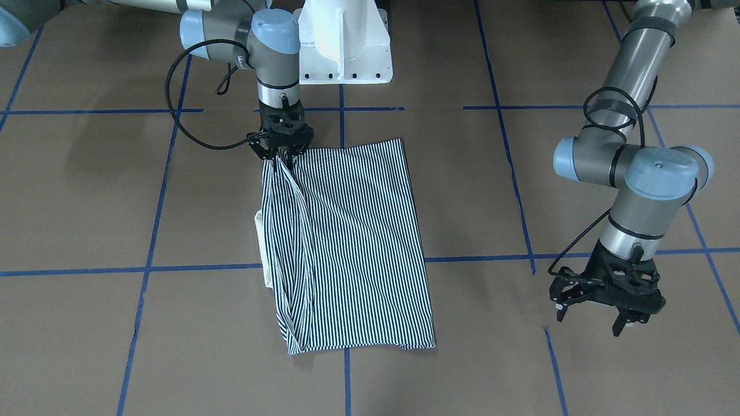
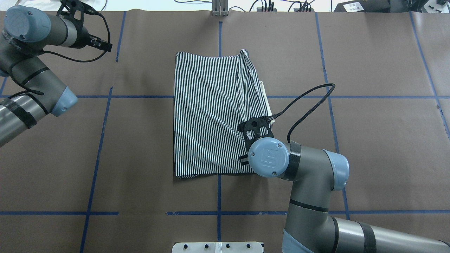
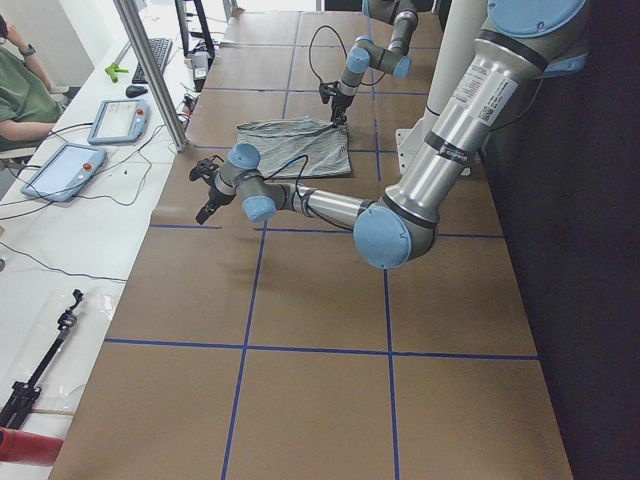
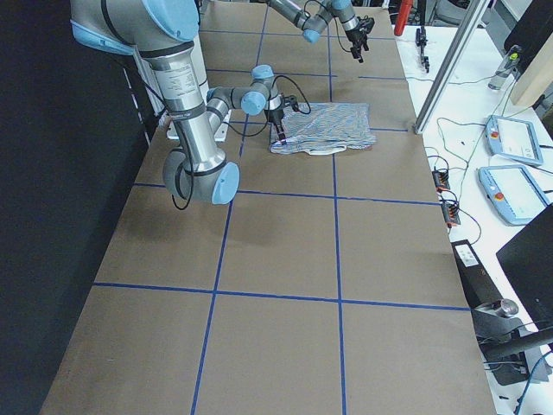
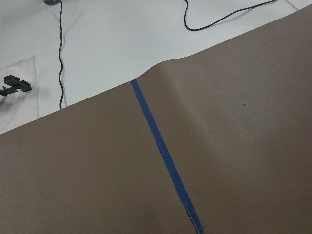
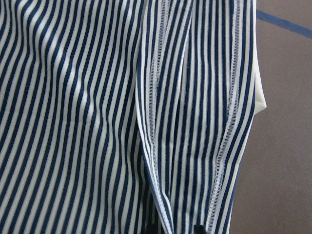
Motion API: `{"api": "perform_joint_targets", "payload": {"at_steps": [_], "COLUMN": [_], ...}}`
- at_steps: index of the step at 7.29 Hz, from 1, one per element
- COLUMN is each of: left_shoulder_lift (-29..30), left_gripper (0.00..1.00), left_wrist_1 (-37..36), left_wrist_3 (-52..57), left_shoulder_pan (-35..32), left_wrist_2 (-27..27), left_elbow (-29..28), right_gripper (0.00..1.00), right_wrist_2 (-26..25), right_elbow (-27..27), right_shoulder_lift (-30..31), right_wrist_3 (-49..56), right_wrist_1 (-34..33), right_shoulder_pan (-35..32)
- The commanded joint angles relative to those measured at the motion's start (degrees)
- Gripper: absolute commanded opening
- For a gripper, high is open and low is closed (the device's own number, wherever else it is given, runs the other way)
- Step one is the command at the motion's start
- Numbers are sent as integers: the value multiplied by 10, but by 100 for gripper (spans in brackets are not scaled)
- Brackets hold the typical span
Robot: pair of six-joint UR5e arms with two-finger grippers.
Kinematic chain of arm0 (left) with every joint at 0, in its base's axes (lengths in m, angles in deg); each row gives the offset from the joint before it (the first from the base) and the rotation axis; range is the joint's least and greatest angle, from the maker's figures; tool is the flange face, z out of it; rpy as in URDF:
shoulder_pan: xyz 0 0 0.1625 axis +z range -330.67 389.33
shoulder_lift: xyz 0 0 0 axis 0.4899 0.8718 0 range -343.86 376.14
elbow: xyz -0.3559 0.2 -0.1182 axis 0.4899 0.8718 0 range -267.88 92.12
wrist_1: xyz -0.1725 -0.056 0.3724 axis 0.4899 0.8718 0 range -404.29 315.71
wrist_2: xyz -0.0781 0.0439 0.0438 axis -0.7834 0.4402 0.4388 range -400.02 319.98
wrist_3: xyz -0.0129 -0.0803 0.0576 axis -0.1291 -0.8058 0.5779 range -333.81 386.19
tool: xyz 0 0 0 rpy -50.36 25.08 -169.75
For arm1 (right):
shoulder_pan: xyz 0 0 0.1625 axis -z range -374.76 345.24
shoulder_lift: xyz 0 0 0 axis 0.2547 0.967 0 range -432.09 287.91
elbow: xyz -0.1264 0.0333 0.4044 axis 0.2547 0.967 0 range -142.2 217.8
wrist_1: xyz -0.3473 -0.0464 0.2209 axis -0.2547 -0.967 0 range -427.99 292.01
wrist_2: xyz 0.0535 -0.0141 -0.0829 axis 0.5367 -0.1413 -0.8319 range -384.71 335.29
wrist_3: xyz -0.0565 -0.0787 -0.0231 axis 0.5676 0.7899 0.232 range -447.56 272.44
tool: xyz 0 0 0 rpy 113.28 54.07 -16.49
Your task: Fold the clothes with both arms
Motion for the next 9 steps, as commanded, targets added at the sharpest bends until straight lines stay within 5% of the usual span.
{"api": "perform_joint_targets", "payload": {"at_steps": [1,7,8,9], "left_shoulder_lift": [0,0,0,1], "left_gripper": [100,100,100,100], "left_wrist_1": [0,0,0,0], "left_wrist_3": [0,0,-1,-1], "left_shoulder_pan": [1,1,1,1], "left_wrist_2": [-1,0,-1,0], "left_elbow": [0,0,0,1], "right_gripper": [0,9,15,34], "right_wrist_2": [4,0,0,0], "right_elbow": [-2,-42,-43,-44], "right_shoulder_lift": [0,50,64,65], "right_wrist_3": [0,-5,-18,-30], "right_wrist_1": [0,1,2,1], "right_shoulder_pan": [-1,-12,-11,-10]}}
